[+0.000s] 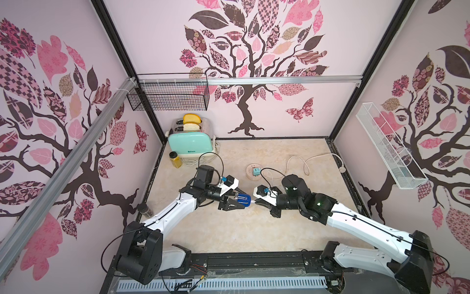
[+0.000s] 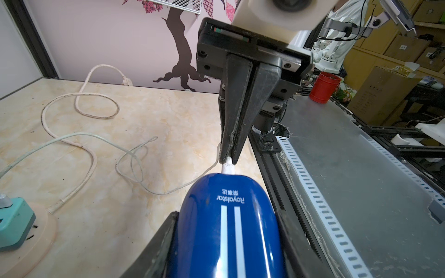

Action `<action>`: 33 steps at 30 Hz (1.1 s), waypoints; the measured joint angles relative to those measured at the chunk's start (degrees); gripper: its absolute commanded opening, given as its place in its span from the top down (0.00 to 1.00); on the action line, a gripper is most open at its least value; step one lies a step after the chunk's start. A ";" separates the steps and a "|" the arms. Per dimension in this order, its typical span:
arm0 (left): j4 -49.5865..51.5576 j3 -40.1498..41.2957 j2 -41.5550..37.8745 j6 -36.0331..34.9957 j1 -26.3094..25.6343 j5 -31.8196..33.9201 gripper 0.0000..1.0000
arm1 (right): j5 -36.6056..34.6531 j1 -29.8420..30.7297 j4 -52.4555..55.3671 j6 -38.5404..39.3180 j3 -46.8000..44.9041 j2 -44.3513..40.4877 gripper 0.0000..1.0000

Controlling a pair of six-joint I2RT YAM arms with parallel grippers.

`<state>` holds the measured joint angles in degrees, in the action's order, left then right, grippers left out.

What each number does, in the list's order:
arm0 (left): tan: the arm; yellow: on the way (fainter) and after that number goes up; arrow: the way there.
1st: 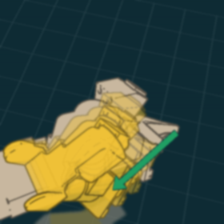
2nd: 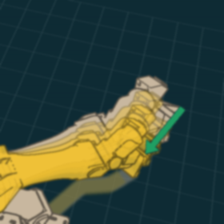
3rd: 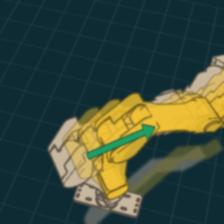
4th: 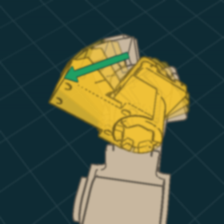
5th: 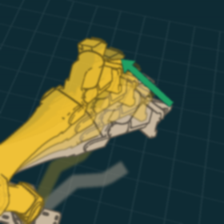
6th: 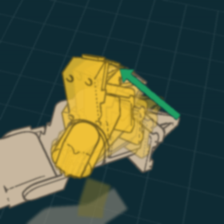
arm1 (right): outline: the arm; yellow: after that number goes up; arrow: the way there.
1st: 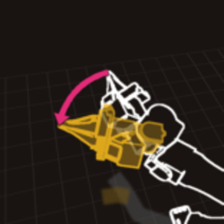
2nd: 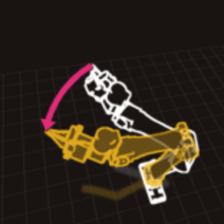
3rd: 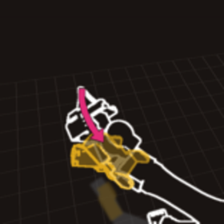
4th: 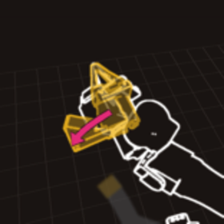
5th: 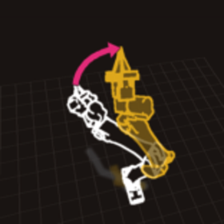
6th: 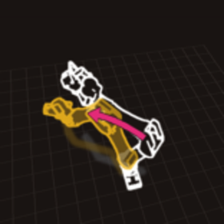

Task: Charge the electric shaver
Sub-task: Insert the charging cable into the electric shaver.

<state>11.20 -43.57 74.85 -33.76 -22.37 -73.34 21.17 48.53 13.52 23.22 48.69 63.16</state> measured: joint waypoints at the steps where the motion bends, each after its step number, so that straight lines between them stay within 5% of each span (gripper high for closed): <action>1: -0.83 0.50 -0.02 0.70 -0.09 0.02 1.00 | 0.07 -0.02 0.04 -0.20 0.00 0.00 1.00; 27: -9.22 2.43 -1.14 7.50 -1.16 -1.33 1.00 | 1.44 -0.24 -3.56 -1.97 -4.02 -2.51 0.98; 30: -9.29 2.45 -1.22 7.65 -1.16 -1.11 1.00 | 1.18 -0.24 -3.67 -2.10 -4.13 -2.67 0.89; 33: -9.62 2.86 -1.84 7.65 -1.70 -0.28 1.00 | 0.74 0.07 -5.03 -2.05 -4.17 -3.67 0.67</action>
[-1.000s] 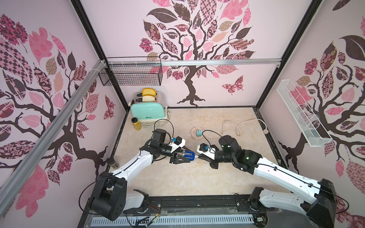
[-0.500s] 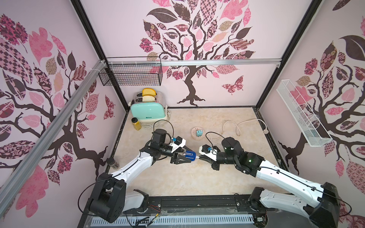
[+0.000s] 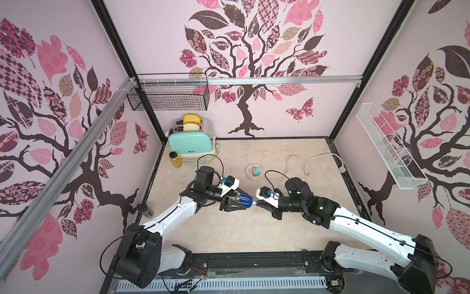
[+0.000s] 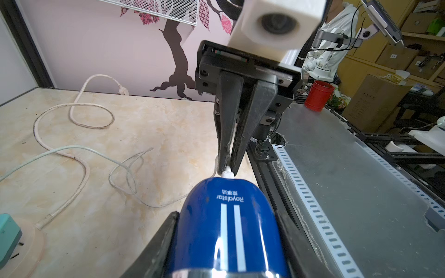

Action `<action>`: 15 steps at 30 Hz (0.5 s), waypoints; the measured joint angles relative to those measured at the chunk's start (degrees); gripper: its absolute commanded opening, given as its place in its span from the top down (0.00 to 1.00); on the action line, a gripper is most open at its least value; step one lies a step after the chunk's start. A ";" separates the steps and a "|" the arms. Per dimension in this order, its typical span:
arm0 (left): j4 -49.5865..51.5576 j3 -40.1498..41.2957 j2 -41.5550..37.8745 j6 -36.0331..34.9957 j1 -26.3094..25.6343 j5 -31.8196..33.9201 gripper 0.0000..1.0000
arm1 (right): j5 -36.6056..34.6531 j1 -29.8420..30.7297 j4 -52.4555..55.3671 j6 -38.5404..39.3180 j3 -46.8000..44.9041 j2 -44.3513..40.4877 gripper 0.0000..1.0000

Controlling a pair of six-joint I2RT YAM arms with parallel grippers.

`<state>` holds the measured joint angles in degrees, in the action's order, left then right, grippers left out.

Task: Charge the electric shaver
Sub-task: Insert the charging cable into the electric shaver, then place the electric shaver at the center of the board.

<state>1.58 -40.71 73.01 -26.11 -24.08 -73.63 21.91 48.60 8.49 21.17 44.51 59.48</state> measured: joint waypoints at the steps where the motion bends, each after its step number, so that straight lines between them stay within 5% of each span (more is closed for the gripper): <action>1: -0.04 0.31 -0.22 -0.02 -0.63 0.48 1.00 | -0.04 0.48 -1.36 0.20 0.00 -0.70 0.60; 4: 0.00 1.81 -1.01 0.15 -1.88 2.47 1.00 | -0.42 0.63 -2.64 0.33 0.00 -3.96 0.34; 8: -2.93 5.66 -2.67 3.06 -3.04 9.20 1.00 | -1.25 -2.86 -2.84 -1.60 -0.09 -8.85 0.13; 11: -9.27 10.38 -3.39 7.85 -4.79 17.03 1.00 | -2.82 -6.40 -3.10 -4.70 -0.85 -12.20 0.01; 15: -16.94 16.00 -2.95 13.51 -7.61 28.68 1.00 | -8.55 -8.02 -2.71 -10.21 -1.36 -14.19 0.01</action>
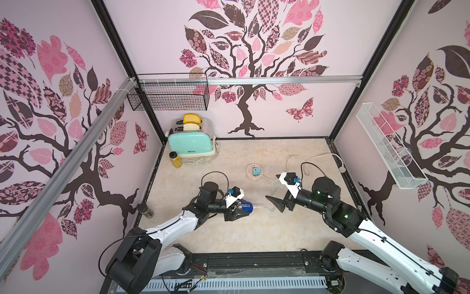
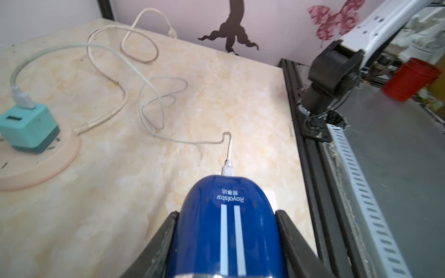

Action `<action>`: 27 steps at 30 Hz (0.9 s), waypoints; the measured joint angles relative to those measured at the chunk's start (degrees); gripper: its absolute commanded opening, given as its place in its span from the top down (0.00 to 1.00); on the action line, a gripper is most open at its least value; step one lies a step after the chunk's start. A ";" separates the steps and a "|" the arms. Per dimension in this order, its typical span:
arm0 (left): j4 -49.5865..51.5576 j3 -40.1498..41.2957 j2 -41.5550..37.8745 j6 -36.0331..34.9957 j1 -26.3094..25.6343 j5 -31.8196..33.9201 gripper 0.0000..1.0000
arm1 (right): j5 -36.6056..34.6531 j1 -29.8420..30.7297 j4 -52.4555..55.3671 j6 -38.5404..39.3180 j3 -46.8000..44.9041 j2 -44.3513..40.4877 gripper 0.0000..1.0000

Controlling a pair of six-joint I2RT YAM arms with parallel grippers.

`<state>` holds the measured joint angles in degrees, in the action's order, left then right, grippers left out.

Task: Charge the electric shaver
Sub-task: Place the electric shaver at the center of the board.

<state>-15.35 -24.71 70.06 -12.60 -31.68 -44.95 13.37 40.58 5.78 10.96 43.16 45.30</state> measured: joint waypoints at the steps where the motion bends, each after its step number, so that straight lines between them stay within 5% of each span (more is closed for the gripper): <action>1: -2.25 1.31 0.50 1.31 -0.52 2.86 1.00 | -1.38 0.00 0.26 -1.31 0.00 -0.02 0.01; 9: -14.45 5.29 11.80 8.22 -0.79 16.94 0.83 | -10.91 0.00 2.58 -9.18 -0.61 -0.76 0.01; 14: -24.50 6.78 21.00 11.67 -0.79 21.03 0.64 | -14.21 0.00 3.02 -11.13 -2.08 -2.86 0.01; 17: -31.56 7.87 25.07 13.60 -0.83 21.81 0.62 | -15.41 0.00 3.08 -11.37 -2.08 -3.61 0.01; 19: -34.82 7.91 26.93 14.40 -0.87 22.10 0.42 | -16.20 0.00 3.13 -11.43 -2.08 -4.11 0.01; 20: -35.71 7.96 27.36 14.53 -0.90 22.32 0.04 | -16.50 0.00 3.17 -11.43 -2.08 -4.28 0.01; 27: -34.53 8.26 23.02 15.93 -0.90 23.30 0.02 | -19.15 -0.02 3.30 -12.52 -2.36 -5.40 0.01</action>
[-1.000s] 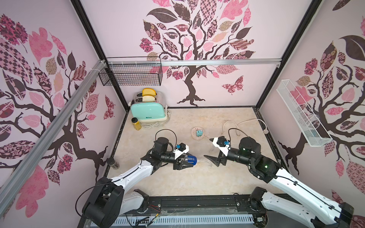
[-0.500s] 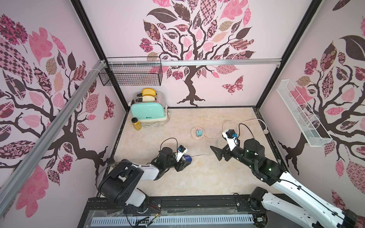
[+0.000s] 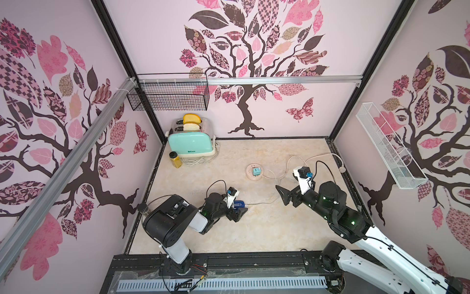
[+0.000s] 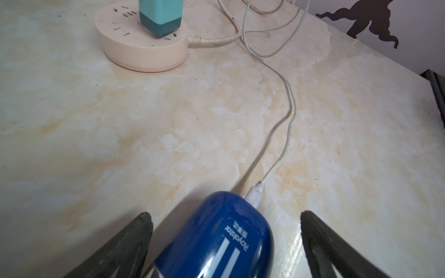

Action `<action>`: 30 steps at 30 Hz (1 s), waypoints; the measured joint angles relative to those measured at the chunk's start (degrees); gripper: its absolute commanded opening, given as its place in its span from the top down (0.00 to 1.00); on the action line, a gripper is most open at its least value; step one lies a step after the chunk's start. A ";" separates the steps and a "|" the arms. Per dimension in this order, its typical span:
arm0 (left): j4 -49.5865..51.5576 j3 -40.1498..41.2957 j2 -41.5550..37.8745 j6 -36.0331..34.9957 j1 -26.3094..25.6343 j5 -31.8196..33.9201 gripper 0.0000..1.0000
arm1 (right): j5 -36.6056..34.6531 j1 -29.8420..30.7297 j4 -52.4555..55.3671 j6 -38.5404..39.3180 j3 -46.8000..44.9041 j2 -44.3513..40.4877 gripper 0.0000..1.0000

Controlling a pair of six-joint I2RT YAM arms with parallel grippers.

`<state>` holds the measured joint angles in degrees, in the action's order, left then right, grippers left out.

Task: Charge the electric shaver
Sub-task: Place the electric shaver at the center of the board, then reset both arms

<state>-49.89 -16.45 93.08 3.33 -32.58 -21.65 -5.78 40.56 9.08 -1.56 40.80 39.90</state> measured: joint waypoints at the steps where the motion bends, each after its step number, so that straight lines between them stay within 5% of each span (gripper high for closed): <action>1: 1.88 -0.07 -2.80 0.04 0.00 0.15 0.02 | -0.74 -0.02 0.04 -0.15 -0.20 0.02 0.01; 5: 14.08 -2.91 -18.08 -0.42 -0.09 2.19 0.02 | -5.07 -0.98 -0.61 -1.09 -1.88 0.17 0.01; 9: 27.30 -9.99 -34.10 -1.97 0.85 10.32 0.02 | -8.72 -8.41 -4.31 -3.34 -6.29 0.72 0.01; 13: 34.40 -14.34 -41.29 -1.66 12.07 18.23 0.02 | -11.15 -21.18 -11.13 -7.82 -13.77 1.99 0.01; 19: 32.96 -11.02 -32.72 -0.24 25.55 30.84 0.02 | -16.33 -27.26 -30.95 -8.94 -28.06 10.14 0.01; 26: 21.86 -5.33 -15.21 -1.51 26.67 39.69 0.02 | -22.40 -27.26 -56.28 -4.59 -30.01 33.68 0.01; 30: 13.29 -5.18 -10.91 -2.27 27.63 39.52 0.02 | -22.45 -27.54 -63.67 -1.07 -29.09 39.71 0.01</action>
<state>-36.60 -21.63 82.17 1.06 -4.95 17.87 -28.23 13.02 -54.59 -2.63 11.70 79.61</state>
